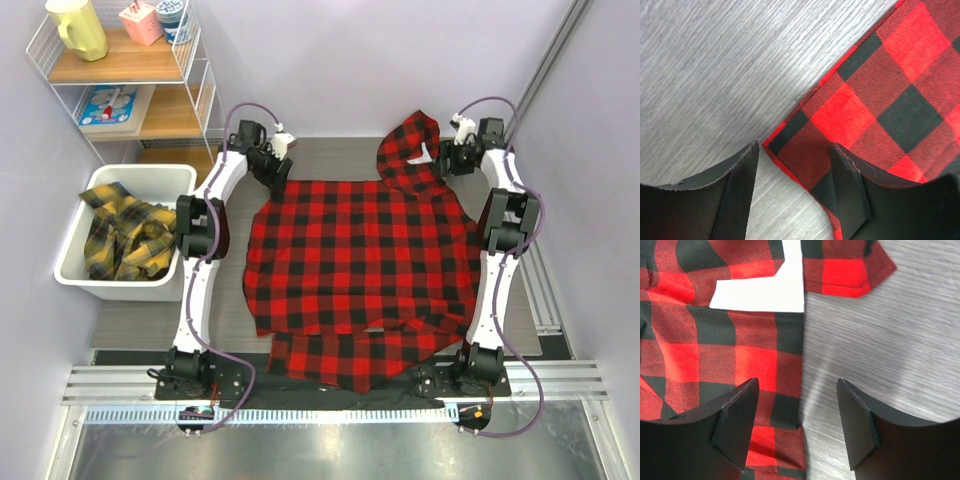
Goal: Fold and stack the long sleeve shirts
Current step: Fold the shirt
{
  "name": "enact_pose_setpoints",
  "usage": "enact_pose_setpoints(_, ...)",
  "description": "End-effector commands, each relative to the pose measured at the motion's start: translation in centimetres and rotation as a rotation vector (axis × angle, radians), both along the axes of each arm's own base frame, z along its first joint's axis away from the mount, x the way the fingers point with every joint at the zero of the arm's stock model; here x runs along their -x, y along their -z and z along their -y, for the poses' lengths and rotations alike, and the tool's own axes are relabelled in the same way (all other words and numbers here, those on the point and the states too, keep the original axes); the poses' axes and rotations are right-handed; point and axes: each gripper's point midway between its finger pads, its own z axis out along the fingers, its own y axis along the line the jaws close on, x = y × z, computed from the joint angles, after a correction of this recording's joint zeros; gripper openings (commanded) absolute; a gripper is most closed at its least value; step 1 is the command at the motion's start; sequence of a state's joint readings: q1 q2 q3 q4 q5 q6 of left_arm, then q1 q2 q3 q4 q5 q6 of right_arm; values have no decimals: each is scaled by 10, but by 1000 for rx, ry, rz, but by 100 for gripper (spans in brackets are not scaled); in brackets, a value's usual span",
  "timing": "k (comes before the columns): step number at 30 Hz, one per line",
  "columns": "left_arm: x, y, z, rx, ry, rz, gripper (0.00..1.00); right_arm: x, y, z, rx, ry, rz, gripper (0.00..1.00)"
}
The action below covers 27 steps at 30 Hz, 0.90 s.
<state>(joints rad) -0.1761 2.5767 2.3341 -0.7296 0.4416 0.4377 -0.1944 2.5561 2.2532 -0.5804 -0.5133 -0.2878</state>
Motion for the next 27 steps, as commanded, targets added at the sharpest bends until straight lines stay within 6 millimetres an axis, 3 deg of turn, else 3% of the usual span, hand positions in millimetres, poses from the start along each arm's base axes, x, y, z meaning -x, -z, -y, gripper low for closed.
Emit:
enact_pose_setpoints(1, -16, -7, -6, -37, 24, 77, 59, -7, -1, -13, 70, -26, 7, 67)
enact_pose_setpoints(7, -15, -8, -12, -83, 45, 97, 59, -1, 17, -21, 183, -29, -58, 63)
enact_pose_setpoints(13, -18, -3, -19, -125, 52, 112, 58, 3, 32, -28, 280, -36, -102, 49)
enact_pose_setpoints(17, -26, -5, -17, -120, 48, 145, 57, 3, 34, -27, 294, -30, -111, 27)
enact_pose_setpoints(18, -28, -7, -16, -117, 51, 153, 57, 3, 34, -26, 295, -28, -112, 16)
enact_pose_setpoints(20, -30, -5, -16, -115, 54, 159, 57, 2, 32, -26, 295, -29, -107, 3)
enact_pose_setpoints(27, -37, -22, -10, -88, 83, 215, 55, -11, 7, -28, 273, -18, -21, 1)
